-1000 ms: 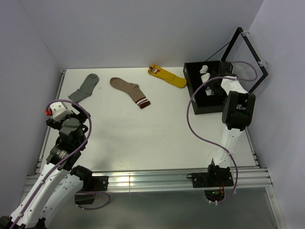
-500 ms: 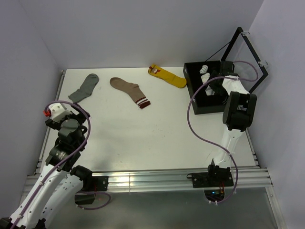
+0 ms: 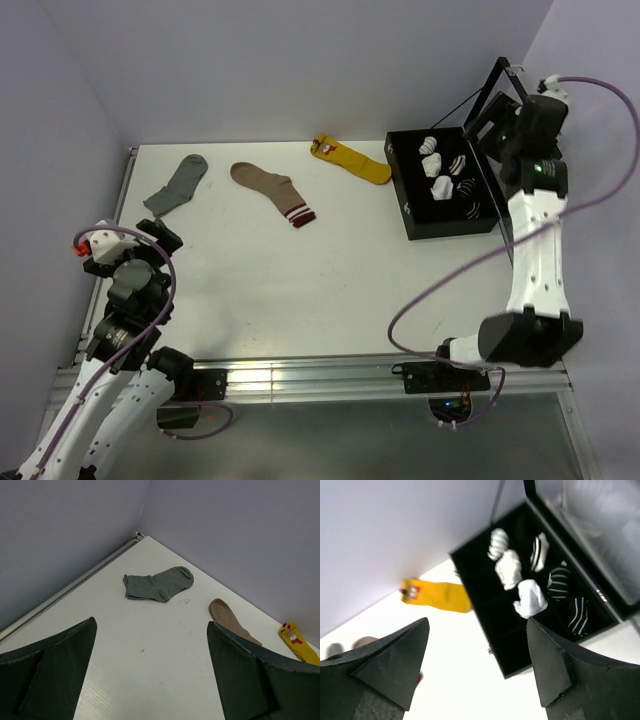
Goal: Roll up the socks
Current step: Reset both arms
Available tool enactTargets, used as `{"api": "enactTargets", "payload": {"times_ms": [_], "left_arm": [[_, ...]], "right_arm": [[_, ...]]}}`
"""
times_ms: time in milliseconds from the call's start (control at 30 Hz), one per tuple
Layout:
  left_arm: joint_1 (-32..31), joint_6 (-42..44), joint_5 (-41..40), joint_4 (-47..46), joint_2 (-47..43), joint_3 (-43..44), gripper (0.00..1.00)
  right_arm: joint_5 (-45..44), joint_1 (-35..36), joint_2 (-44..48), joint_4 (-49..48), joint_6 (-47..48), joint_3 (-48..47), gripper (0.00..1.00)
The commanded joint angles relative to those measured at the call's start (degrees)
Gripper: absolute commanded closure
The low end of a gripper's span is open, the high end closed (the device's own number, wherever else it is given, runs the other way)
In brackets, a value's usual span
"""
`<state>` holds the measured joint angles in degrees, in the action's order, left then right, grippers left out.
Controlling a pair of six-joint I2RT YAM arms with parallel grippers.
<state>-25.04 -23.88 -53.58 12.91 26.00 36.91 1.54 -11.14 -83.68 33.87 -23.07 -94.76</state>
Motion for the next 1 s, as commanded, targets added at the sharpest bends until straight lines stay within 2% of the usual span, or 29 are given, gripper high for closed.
{"api": "enactTargets", "payload": {"times_ms": [0, 167, 433, 500, 567, 733, 967], "left_arm": [[0.3, -1.3, 0.3, 0.4, -1.6, 3.2, 0.02], [0.3, -1.8, -0.5, 5.2, -2.8, 7.6, 0.00], [0.3, -0.4, 0.3, 14.9, -5.2, 16.0, 0.01], [0.3, 0.4, -0.5, 17.0, -6.0, 17.4, 0.00], [0.3, 0.7, -1.5, 18.6, -6.8, 18.2, 0.01], [0.3, -0.2, -2.5, 22.2, -10.6, 18.7, 0.01], [0.3, -4.2, -4.6, 26.6, -14.1, 17.1, 0.00]], "right_arm": [[-1.5, -0.2, 9.4, 2.7, 0.7, 2.6, 0.14], [-3.2, -0.1, 25.2, 2.5, 0.1, 7.5, 0.00], [-6.8, -0.1, 50.7, -0.3, 3.4, 18.4, 0.00], [-10.6, 1.9, 54.8, -1.1, 3.6, 21.3, 0.00], [-10.6, 5.7, 60.1, -2.0, 4.3, 25.3, 0.00], [-16.8, 10.9, 67.6, -3.0, 8.5, 31.6, 0.00], [-16.9, 15.5, 72.2, -6.5, 10.6, 38.0, 0.00]]}}
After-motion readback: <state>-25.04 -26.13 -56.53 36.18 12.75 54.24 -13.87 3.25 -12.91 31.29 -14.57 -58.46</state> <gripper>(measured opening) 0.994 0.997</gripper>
